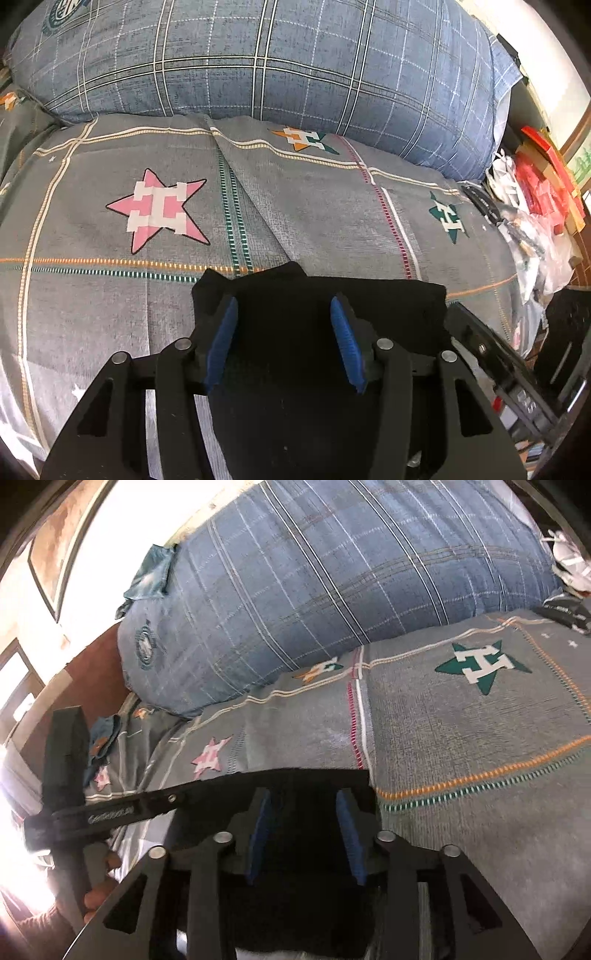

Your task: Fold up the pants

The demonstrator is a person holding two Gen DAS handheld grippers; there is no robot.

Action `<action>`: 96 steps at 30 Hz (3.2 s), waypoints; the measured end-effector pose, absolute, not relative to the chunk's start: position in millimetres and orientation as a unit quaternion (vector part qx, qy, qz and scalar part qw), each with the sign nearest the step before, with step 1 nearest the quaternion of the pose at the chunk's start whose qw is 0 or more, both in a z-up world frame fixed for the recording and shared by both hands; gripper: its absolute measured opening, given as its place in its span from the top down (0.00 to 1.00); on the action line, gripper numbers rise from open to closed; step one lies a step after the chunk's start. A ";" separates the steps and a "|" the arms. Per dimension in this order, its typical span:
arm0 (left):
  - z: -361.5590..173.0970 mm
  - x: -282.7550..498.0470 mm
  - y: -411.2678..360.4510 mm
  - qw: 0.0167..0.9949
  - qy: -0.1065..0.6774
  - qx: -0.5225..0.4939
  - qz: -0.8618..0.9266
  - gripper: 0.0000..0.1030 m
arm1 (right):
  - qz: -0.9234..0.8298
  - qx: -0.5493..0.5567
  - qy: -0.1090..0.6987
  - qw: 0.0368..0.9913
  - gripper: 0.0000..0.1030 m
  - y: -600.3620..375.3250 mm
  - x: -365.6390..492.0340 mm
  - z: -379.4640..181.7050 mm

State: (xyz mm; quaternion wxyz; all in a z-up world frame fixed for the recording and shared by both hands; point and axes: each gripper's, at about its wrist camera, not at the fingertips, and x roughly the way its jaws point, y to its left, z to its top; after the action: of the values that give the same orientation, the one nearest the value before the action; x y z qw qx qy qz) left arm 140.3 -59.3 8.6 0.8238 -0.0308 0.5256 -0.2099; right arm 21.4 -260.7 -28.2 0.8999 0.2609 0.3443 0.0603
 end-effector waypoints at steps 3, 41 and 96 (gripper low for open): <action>13.8 138.4 -54.1 0.823 0.526 -0.039 -0.210 0.50 | 0.062 0.260 0.342 0.901 0.57 -259.2 7.7 -21.8; -15.3 121.9 -8.9 0.760 0.592 -0.122 -0.240 0.44 | 0.042 0.247 0.384 0.889 0.59 -254.2 24.0 -47.6; -37.8 107.7 -16.0 0.711 0.631 -0.143 -0.277 0.29 | 0.075 0.362 0.369 0.853 0.47 -292.4 -17.8 -48.7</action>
State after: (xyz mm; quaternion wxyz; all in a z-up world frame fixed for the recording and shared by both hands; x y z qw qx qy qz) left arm 107.7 -16.0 -37.8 0.7110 -0.1426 0.6306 -0.2766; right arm -17.8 -292.4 -48.7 0.8525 0.3624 0.3690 0.0753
